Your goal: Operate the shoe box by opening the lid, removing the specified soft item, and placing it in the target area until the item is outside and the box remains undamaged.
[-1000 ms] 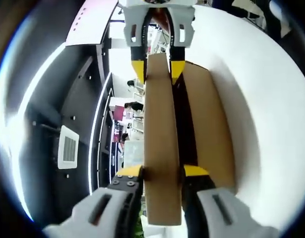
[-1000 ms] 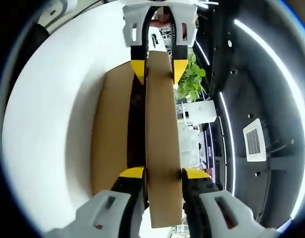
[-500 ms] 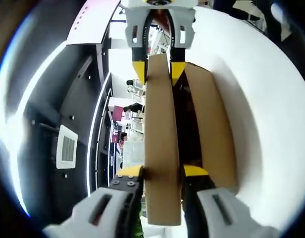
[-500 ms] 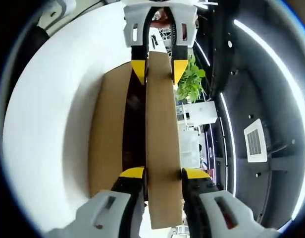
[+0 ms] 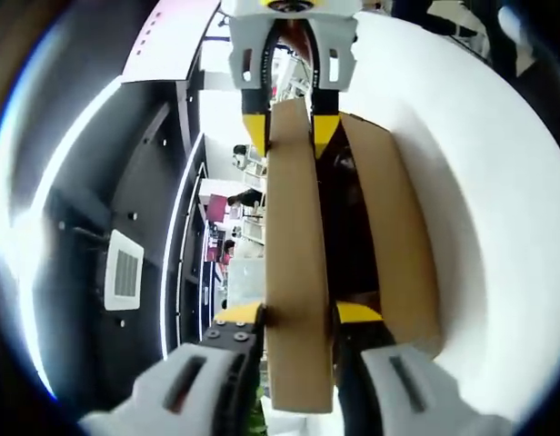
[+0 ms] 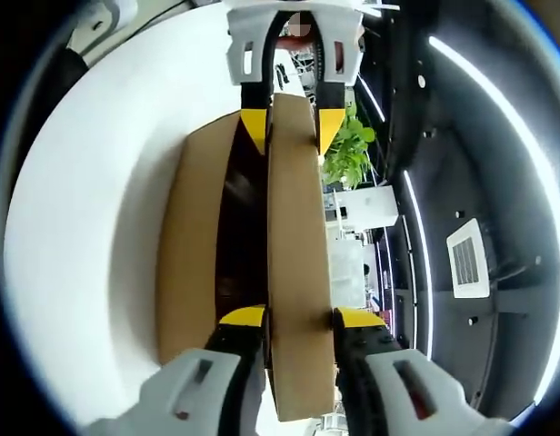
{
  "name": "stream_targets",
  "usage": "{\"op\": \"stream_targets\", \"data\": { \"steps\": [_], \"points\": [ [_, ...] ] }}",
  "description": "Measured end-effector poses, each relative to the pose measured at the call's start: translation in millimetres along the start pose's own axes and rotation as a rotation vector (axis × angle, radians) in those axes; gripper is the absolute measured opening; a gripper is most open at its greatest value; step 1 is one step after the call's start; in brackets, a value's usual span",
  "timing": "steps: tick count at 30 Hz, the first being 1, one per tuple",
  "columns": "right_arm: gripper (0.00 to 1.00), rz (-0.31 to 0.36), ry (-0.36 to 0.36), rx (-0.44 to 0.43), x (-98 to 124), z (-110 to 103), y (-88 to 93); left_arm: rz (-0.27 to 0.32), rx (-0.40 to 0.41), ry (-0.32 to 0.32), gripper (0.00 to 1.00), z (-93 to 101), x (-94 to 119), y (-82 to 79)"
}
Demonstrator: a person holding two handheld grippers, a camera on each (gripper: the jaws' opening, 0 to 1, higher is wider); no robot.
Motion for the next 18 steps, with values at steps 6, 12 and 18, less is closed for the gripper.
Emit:
{"op": "stream_targets", "data": {
  "steps": [6, 12, 18],
  "points": [
    [0.27, 0.001, 0.012, -0.002, -3.6, 4.5, 1.6, 0.008, -0.003, -0.004, 0.29, -3.9, 0.4, 0.7],
    [0.27, -0.001, 0.022, -0.001, -4.2, 7.4, 1.3, 0.011, -0.003, -0.009, 0.29, -6.0, 0.0, 1.1],
    [0.27, 0.000, 0.032, -0.002, -5.1, 10.6, 1.4, 0.012, -0.006, -0.013, 0.29, -9.5, -1.3, 1.7]
  ]
}}
Point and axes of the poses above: the point that each gripper's makers call its tool centre point, and the gripper's own axes: x roughly backward along the fingers, z roughly to its right, y roughly out of its underside, the point moved 9 cm from there along x, roughly backward along the fingers, and after that the axes turned 10 degrees about z, right-handed, at the moved point
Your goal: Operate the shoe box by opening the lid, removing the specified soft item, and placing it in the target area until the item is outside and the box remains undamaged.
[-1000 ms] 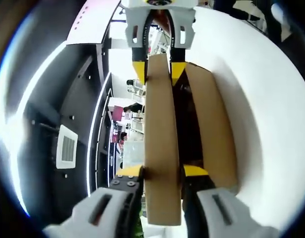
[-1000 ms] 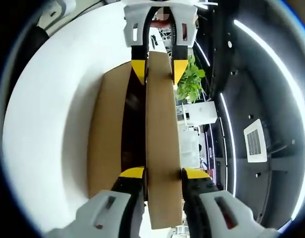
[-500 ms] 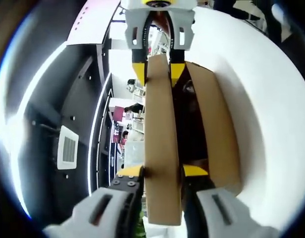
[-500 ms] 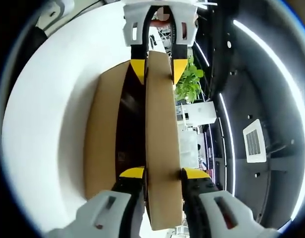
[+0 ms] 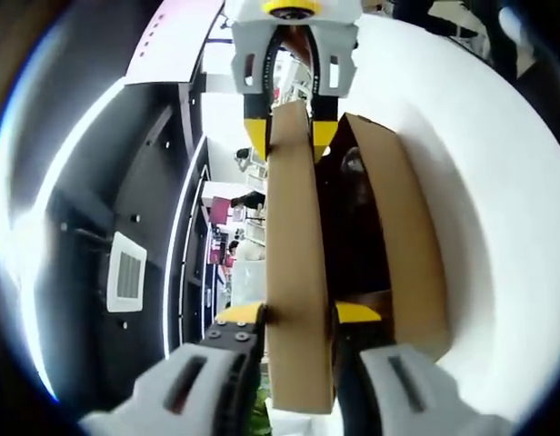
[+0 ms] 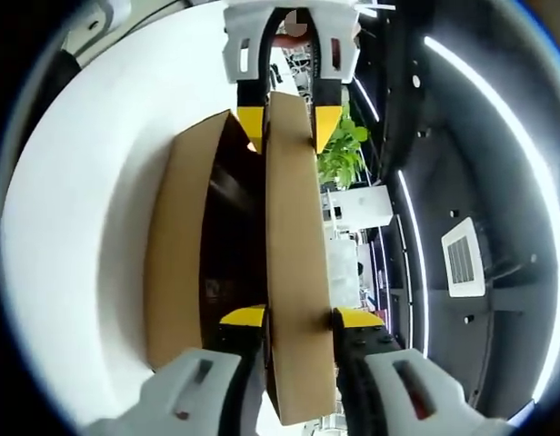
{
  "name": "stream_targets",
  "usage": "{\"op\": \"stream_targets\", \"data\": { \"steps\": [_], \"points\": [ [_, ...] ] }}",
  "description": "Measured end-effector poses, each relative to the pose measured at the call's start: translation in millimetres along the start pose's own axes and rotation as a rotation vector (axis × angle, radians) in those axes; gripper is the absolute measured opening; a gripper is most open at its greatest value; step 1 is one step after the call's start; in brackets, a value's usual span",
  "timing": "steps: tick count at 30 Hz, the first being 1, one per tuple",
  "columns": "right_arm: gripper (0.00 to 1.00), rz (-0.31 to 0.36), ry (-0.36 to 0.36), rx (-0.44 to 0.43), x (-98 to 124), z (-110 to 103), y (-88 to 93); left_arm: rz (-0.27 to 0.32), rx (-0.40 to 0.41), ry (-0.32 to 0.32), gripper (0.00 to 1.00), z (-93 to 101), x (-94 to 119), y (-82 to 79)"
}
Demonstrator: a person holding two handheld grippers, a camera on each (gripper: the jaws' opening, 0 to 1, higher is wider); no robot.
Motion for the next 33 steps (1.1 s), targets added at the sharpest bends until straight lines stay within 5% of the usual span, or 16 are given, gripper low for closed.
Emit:
{"op": "stream_targets", "data": {
  "steps": [18, 33],
  "points": [
    [0.27, 0.003, 0.014, -0.006, 0, 1, 0.0, 0.002, -0.025, -0.008, 0.28, 1.0, 2, -3.3],
    [0.26, 0.002, 0.016, -0.005, -1, 0, -0.5, 0.061, 0.063, 0.048, 0.34, 17.4, 39, -7.6]
  ]
}}
Point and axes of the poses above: the point that each gripper's makers call its tool centre point, and the gripper's own axes: x roughly backward along the fingers, z roughly to its right, y roughly out of its underside, the point moved 9 cm from there along x, roughly backward along the fingers, and after that the axes turned 10 degrees about z, right-handed, at the moved point
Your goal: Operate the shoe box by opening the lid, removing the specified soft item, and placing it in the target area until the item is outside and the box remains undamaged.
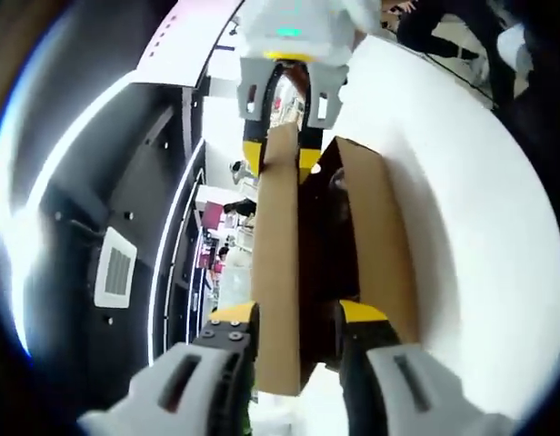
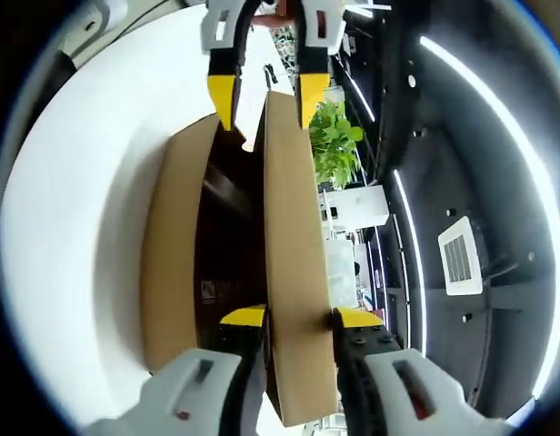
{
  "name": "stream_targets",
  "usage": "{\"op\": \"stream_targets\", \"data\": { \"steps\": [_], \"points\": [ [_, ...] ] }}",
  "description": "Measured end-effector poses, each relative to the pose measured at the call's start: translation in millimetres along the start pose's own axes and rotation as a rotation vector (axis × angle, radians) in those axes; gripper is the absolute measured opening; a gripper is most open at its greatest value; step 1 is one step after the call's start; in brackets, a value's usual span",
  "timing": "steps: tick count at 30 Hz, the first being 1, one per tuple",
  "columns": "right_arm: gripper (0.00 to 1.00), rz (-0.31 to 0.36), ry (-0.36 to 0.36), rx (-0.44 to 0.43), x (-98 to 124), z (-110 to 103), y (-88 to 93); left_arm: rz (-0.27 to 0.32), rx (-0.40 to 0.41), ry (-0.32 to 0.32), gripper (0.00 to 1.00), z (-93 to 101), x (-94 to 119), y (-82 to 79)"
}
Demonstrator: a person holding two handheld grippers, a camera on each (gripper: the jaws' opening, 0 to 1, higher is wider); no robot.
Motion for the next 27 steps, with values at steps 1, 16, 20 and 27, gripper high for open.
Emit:
{"op": "stream_targets", "data": {
  "steps": [1, 16, 20, 27],
  "points": [
    [0.26, -0.001, 0.000, 0.002, 0, 0, -0.2, 0.008, 0.008, 0.010, 0.34, 1.2, 2, -0.6],
    [0.26, -0.012, -0.005, 0.004, 0, 0, -1.4, 0.008, 0.153, 0.135, 0.36, 22.0, 2, 22.7],
    [0.26, -0.014, -0.007, 0.005, 0, 1, -1.4, -0.009, 0.179, 0.154, 0.36, 24.6, -5, 33.5],
    [0.26, -0.016, -0.008, 0.009, 0, 1, -1.3, -0.019, 0.187, 0.198, 0.36, 29.9, -18, 44.1]
  ]
}}
Point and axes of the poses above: the point that each gripper's makers call its tool centre point, and the gripper's own axes: x roughly backward along the fingers, z roughly to its right, y roughly out of its underside, the point moved 9 cm from there along x, roughly backward along the fingers, and after that the axes turned 10 degrees about z, right-handed, at the moved point
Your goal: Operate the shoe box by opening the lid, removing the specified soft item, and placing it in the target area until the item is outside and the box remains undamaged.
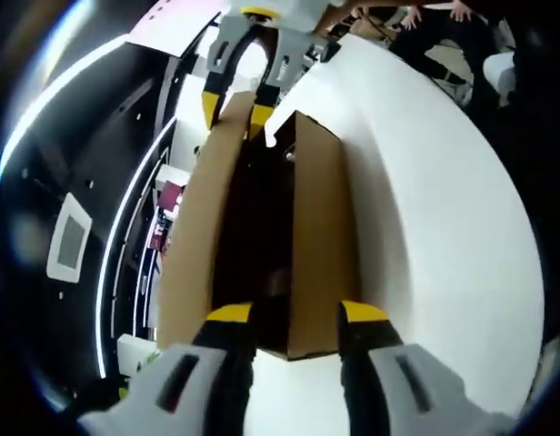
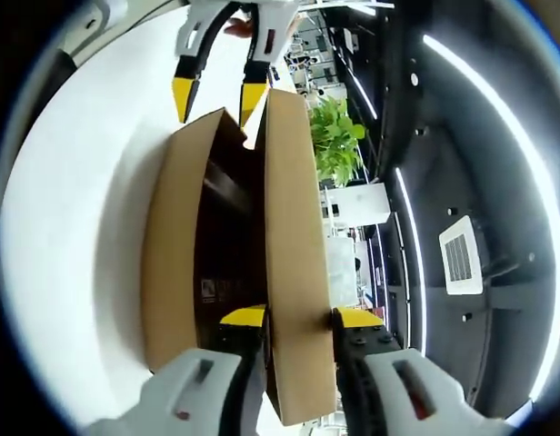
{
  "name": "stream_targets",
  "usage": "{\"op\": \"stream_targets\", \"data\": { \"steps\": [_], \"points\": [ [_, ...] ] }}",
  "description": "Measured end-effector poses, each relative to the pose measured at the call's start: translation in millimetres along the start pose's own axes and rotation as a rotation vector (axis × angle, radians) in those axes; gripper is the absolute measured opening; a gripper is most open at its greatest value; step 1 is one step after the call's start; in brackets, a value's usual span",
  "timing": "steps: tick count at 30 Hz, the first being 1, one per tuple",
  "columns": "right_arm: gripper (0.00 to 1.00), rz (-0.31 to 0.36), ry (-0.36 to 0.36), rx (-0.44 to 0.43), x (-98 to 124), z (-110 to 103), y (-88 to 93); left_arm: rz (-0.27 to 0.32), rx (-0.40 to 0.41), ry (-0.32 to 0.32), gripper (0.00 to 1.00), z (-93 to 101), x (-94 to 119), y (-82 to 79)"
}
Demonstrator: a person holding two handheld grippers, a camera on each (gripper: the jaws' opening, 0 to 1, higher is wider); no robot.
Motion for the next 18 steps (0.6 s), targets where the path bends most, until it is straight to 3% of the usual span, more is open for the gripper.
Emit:
{"op": "stream_targets", "data": {
  "steps": [18],
  "points": [
    [0.27, 0.004, 0.005, -0.003, 1, -2, 0.1, -0.032, -0.001, 0.009, 0.30, 0.3, -15, 9.3]
  ]
}}
Point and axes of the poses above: the point that each gripper's makers call its tool centre point, and the gripper's own axes: x roughly backward along the fingers, z roughly to its right, y roughly out of its underside, the point moved 9 cm from there along x, roughly backward along the fingers, and after that the axes turned 10 degrees about z, right-handed, at the moved point
